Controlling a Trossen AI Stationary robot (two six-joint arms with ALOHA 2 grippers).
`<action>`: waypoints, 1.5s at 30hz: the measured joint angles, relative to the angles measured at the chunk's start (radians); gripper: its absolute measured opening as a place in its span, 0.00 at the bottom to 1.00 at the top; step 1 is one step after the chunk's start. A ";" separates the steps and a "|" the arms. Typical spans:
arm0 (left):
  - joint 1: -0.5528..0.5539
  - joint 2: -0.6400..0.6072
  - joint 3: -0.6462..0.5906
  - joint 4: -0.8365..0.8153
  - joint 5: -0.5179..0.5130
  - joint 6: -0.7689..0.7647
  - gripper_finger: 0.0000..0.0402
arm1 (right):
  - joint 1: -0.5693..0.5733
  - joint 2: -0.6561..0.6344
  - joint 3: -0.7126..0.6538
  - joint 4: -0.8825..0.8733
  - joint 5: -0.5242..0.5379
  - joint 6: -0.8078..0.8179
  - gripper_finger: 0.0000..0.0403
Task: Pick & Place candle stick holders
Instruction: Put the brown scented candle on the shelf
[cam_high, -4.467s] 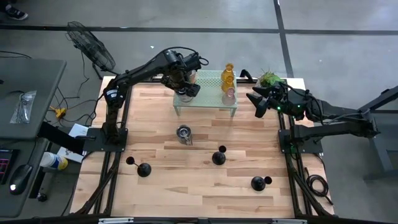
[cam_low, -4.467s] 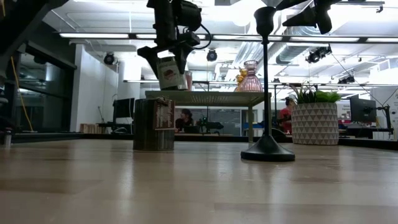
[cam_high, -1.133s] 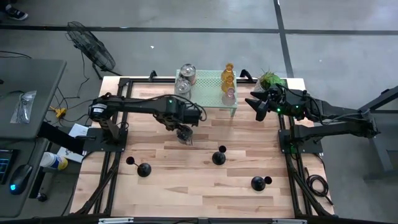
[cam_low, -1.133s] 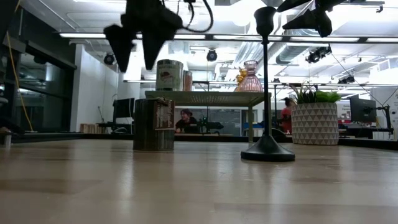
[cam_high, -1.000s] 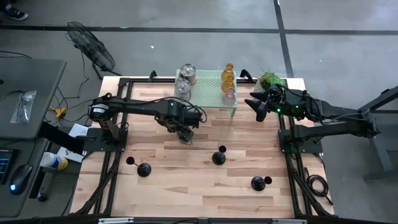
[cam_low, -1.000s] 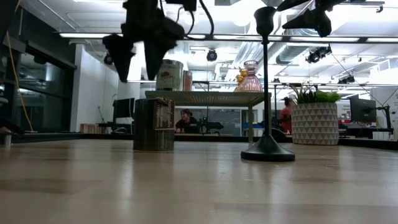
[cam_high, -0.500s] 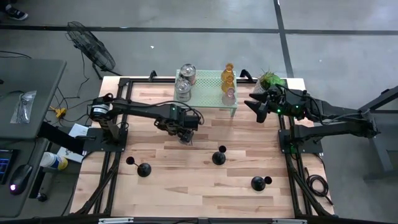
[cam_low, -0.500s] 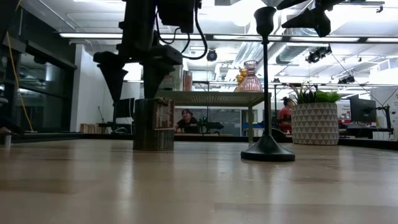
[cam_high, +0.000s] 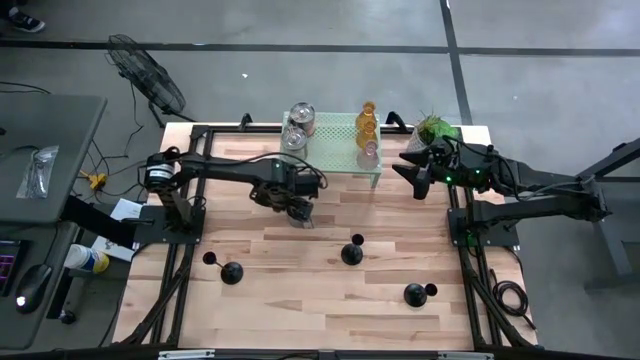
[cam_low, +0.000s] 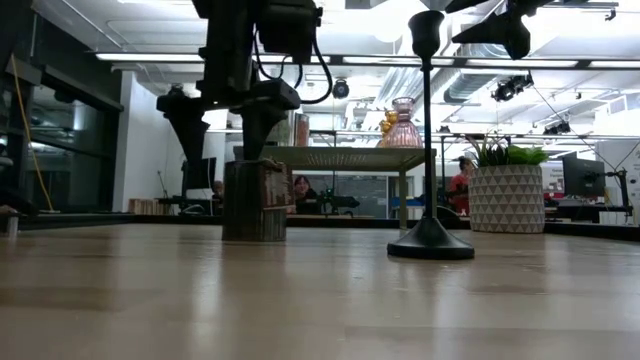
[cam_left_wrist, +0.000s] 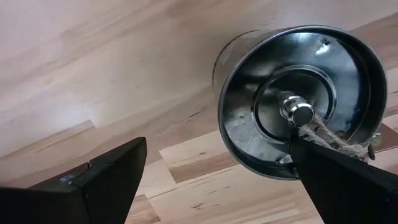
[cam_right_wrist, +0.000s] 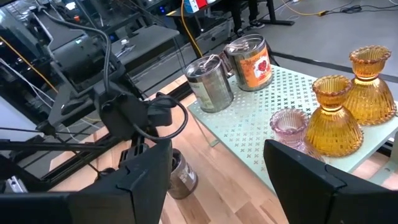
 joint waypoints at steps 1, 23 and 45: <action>-0.001 -0.001 -0.008 0.006 0.009 0.000 0.98 | 0.000 0.000 0.000 0.000 -0.001 0.000 0.61; -0.003 0.004 -0.047 0.046 0.059 -0.004 0.51 | 0.000 0.000 0.000 0.000 -0.006 -0.004 0.61; -0.002 0.046 -0.046 0.026 0.066 0.033 0.44 | 0.000 0.000 0.000 0.000 -0.006 -0.004 0.61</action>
